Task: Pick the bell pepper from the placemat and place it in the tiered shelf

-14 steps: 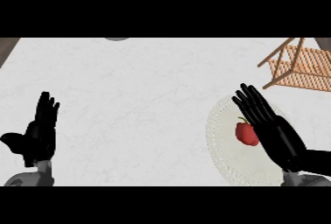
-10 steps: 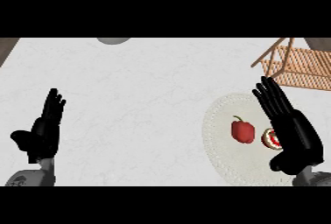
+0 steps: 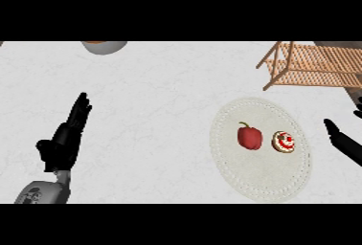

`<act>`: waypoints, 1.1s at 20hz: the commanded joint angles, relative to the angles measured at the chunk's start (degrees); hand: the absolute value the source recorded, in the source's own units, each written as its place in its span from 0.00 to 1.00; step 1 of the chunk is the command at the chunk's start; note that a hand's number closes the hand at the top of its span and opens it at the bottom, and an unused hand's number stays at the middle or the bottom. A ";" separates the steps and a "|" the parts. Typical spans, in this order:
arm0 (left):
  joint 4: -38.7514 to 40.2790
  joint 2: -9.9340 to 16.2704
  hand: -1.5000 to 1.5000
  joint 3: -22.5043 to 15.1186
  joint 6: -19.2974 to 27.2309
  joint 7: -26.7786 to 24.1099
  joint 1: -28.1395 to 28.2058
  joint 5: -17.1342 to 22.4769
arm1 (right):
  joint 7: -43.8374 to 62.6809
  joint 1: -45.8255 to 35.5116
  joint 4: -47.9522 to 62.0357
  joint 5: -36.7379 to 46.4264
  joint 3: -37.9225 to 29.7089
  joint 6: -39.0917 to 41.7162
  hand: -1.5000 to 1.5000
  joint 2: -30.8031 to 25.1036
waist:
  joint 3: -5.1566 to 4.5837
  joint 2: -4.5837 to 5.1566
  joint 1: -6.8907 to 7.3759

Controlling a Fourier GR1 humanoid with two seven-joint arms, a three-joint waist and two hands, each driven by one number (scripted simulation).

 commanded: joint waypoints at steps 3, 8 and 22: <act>-2.14 -2.12 0.50 -5.05 -0.95 5.25 -3.29 -1.91 | -9.73 5.11 -1.42 11.53 -2.14 -22.40 0.00 10.42 | 0.33 -0.57 4.01; -4.74 -2.00 0.50 -5.28 -2.61 9.01 -4.32 -2.97 | -9.23 13.50 -11.05 9.19 1.41 -12.05 0.00 8.90 | 0.29 -0.55 5.52; -2.72 -3.45 0.50 -4.98 -2.64 8.48 -6.42 -3.71 | 48.71 9.12 -29.70 41.21 15.48 2.82 0.00 -9.12 | -0.16 -0.16 7.16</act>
